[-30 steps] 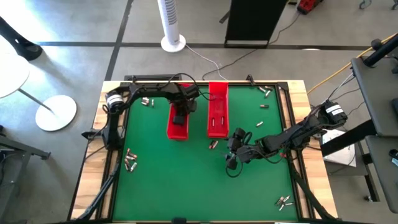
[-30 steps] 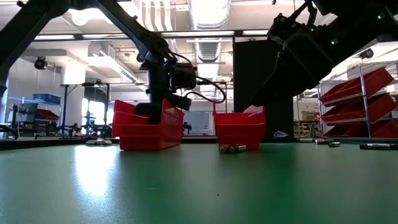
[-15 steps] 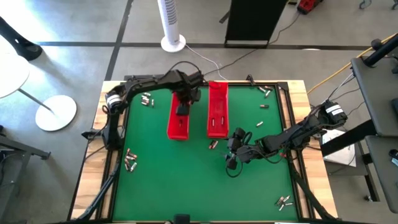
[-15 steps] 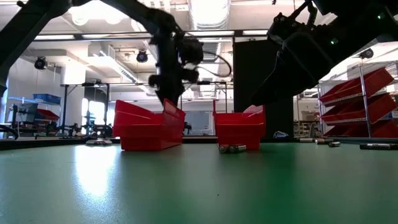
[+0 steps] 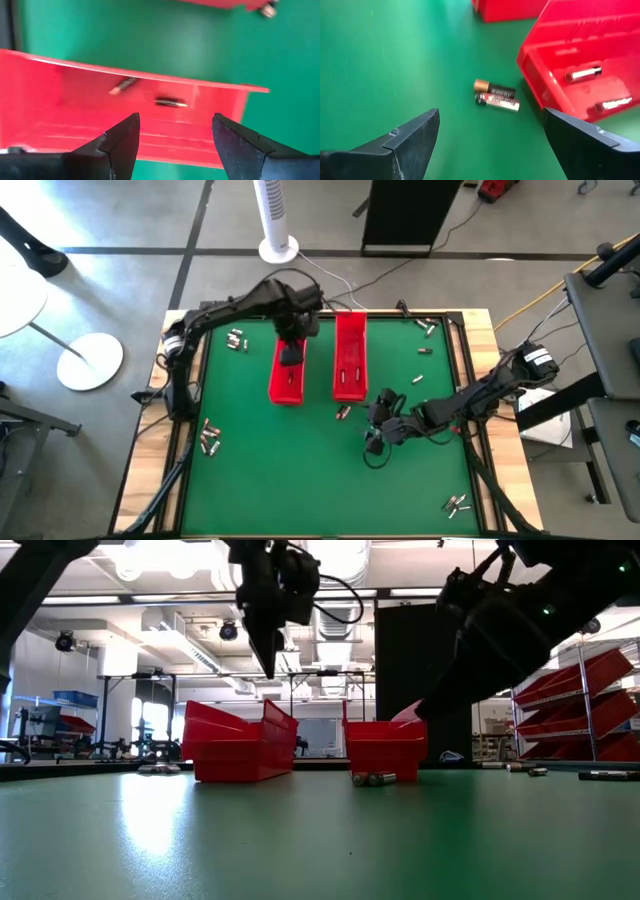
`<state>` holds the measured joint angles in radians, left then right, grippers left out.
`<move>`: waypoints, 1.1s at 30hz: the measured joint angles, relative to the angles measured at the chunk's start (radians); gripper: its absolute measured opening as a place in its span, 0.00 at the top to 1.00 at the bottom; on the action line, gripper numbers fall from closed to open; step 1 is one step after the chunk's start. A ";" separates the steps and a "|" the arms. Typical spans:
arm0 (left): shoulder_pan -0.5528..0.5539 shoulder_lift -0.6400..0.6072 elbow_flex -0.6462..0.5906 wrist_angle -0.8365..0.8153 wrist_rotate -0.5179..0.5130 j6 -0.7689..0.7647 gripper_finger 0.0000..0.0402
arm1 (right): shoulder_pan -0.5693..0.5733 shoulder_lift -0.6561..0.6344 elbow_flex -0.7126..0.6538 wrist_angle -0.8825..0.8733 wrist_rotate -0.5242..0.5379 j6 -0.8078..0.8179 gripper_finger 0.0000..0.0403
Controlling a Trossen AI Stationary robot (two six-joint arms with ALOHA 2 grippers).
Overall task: Sort batteries
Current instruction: Put the black battery into the left red bin
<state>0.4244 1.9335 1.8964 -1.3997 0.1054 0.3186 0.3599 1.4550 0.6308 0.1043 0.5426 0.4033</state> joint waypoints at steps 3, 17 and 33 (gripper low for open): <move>-0.055 -0.043 -0.093 0.077 0.006 -0.030 0.44 | 0.019 0.000 0.000 -0.035 0.000 0.028 0.14; -0.485 -0.276 -0.649 0.833 -0.186 -0.389 0.44 | 0.034 -0.001 0.000 -0.118 -0.106 -0.003 0.14; -0.717 -0.042 -0.883 1.599 -0.677 -0.629 0.44 | 0.042 0.106 -0.003 -0.049 -0.106 0.008 0.23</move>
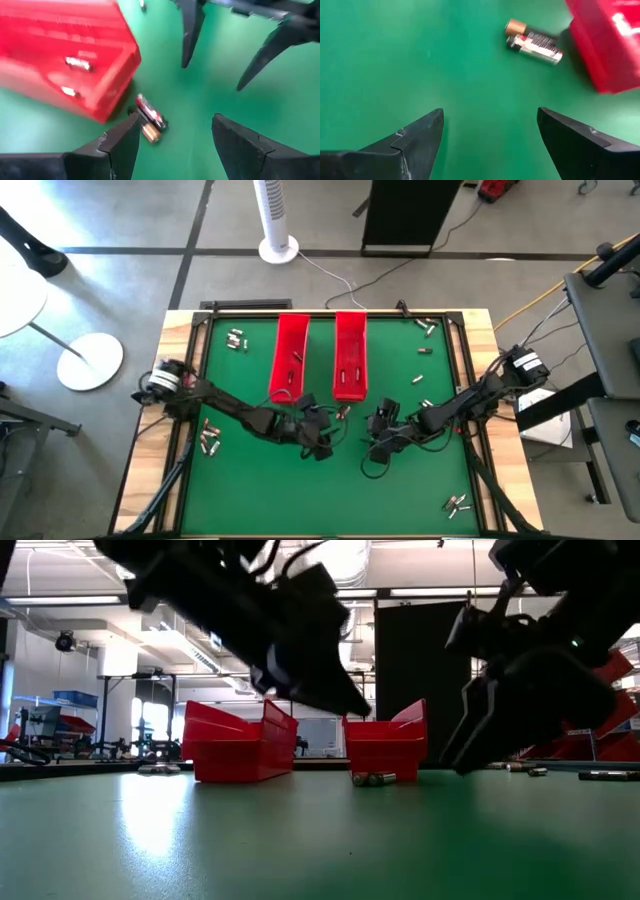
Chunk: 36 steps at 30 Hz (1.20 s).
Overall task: Sort batteries
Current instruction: Put the black battery into the left red bin
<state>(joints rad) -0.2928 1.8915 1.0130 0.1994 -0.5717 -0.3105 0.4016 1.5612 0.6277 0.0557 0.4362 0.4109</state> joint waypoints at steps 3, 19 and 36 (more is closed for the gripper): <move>-0.009 0.035 0.000 0.003 -0.049 -0.093 0.44 | 0.012 0.030 0.000 0.038 0.000 0.009 0.24; -0.058 0.212 0.002 0.175 -0.276 -0.228 0.51 | 0.019 0.098 0.000 0.145 0.005 -0.003 0.22; -0.047 0.344 0.091 0.197 -0.355 -0.238 0.51 | 0.019 0.099 0.000 0.159 0.001 -0.010 0.24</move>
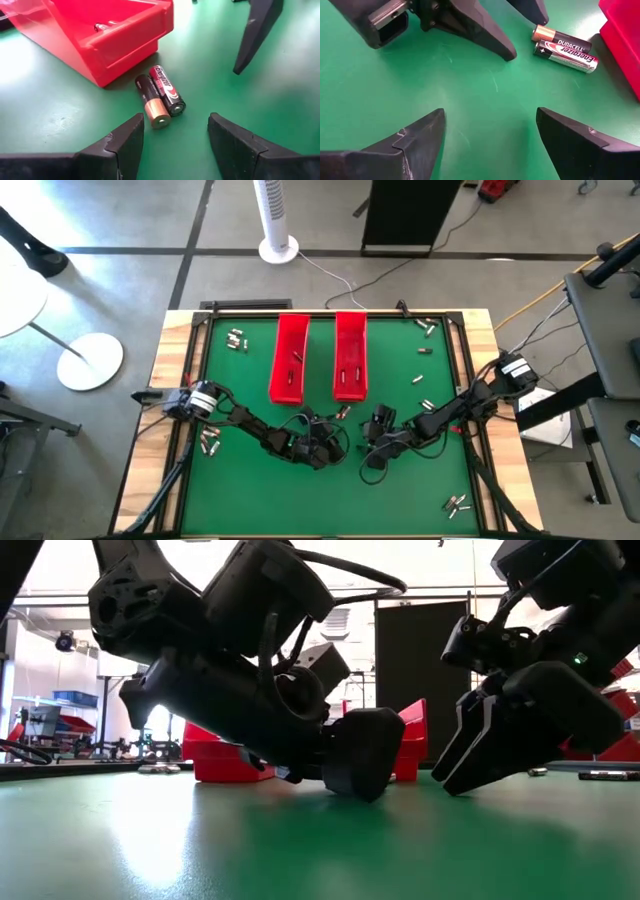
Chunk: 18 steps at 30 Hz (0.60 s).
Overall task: Sort batteries
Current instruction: Put the black battery into the left red bin
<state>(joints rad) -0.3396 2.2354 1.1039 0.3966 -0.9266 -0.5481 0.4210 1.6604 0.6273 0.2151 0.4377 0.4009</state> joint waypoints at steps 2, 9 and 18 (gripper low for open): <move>0.004 -0.006 -0.005 -0.007 0.011 -0.013 0.51 | 0.000 0.000 0.000 0.000 0.000 0.000 0.25; 0.020 -0.016 -0.011 -0.039 0.017 -0.015 0.52 | 0.000 0.000 -0.001 0.000 0.000 -0.005 0.26; 0.038 -0.017 -0.012 -0.046 0.038 0.008 0.60 | 0.000 0.000 -0.001 0.000 0.001 -0.008 0.23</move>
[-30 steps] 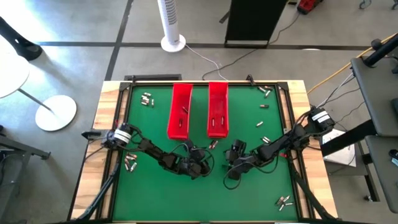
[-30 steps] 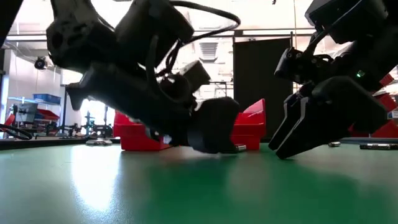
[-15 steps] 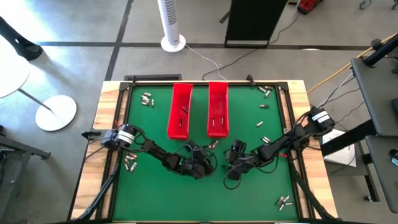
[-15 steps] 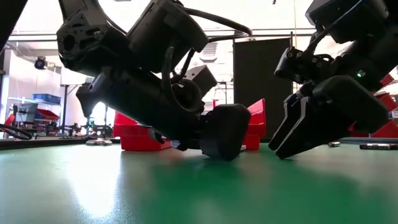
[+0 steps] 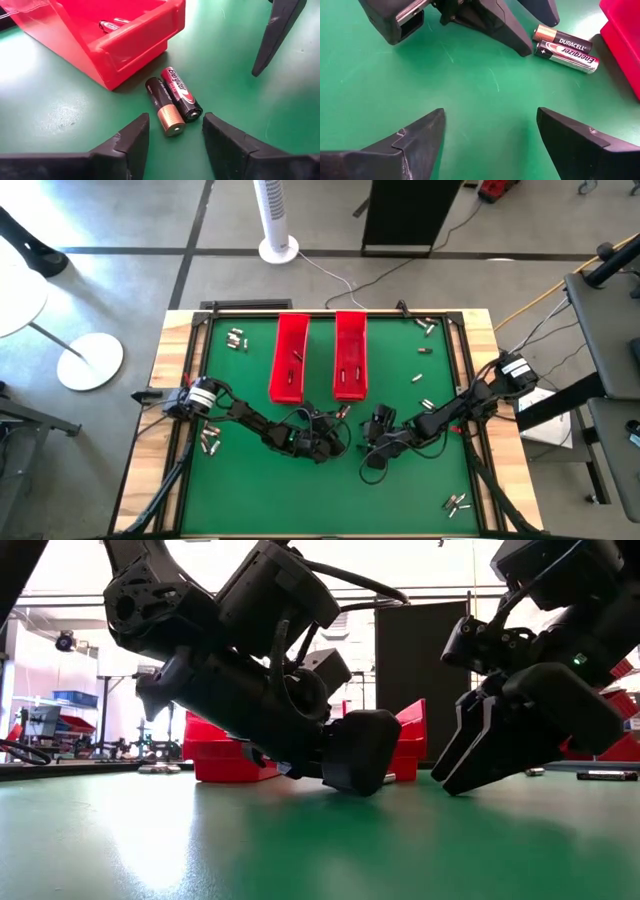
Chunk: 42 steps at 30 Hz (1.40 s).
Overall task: Sort batteries
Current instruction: Put the black battery into the left red bin
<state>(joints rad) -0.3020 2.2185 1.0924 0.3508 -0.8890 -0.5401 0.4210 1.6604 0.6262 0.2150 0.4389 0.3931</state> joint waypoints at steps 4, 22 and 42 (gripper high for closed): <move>0.004 0.000 0.000 0.000 0.002 0.002 0.66 | 0.000 0.000 0.000 0.000 0.000 0.000 0.22; 0.010 0.001 -0.004 -0.001 0.042 0.010 0.88 | 0.000 0.000 0.000 0.000 -0.002 0.000 0.26; -0.040 -0.110 -0.009 -0.193 0.188 0.086 0.91 | 0.000 0.000 0.000 -0.002 -0.022 0.007 0.25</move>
<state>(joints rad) -0.3420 2.1081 1.0832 0.1576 -0.7009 -0.4538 0.4213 1.6604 0.6262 0.2127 0.4173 0.4004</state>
